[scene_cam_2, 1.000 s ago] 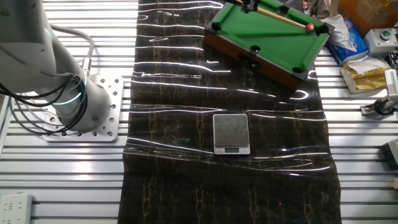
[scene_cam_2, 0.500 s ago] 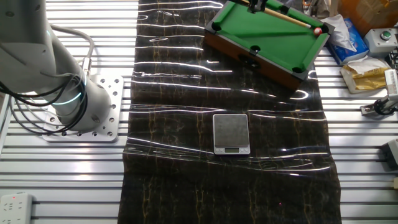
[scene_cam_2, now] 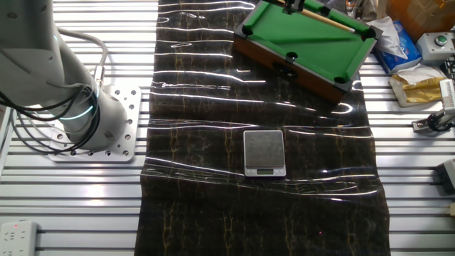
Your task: Hit the pool ball
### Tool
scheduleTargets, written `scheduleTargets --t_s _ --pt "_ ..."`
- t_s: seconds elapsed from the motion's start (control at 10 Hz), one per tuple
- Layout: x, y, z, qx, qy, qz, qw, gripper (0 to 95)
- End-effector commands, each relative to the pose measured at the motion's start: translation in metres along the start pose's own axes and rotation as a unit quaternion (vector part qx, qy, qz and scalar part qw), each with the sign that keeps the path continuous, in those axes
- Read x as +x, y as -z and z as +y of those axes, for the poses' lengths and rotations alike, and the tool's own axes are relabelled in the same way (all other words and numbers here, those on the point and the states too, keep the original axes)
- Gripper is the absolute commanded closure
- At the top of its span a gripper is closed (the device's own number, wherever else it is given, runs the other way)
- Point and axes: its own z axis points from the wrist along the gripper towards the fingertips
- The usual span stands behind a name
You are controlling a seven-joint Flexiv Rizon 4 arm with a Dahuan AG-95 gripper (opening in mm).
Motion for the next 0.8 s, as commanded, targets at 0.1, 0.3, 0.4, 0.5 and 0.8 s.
scheduleTargets --t_s 0.1,0.3,0.4,0.5,0.8 --pt "0.008 0.012 0.003 0.051 0.008 -0.028 0.9983 95.0" --pt "0.019 0.028 0.003 0.061 0.006 -0.069 0.9957 95.0" --pt "0.026 0.035 0.0 0.08 0.016 -0.087 0.9929 95.0" --pt "0.029 0.034 -0.006 0.088 0.023 -0.102 0.9906 95.0" --pt "0.035 0.029 -0.036 0.107 0.057 -0.139 0.9828 95.0"
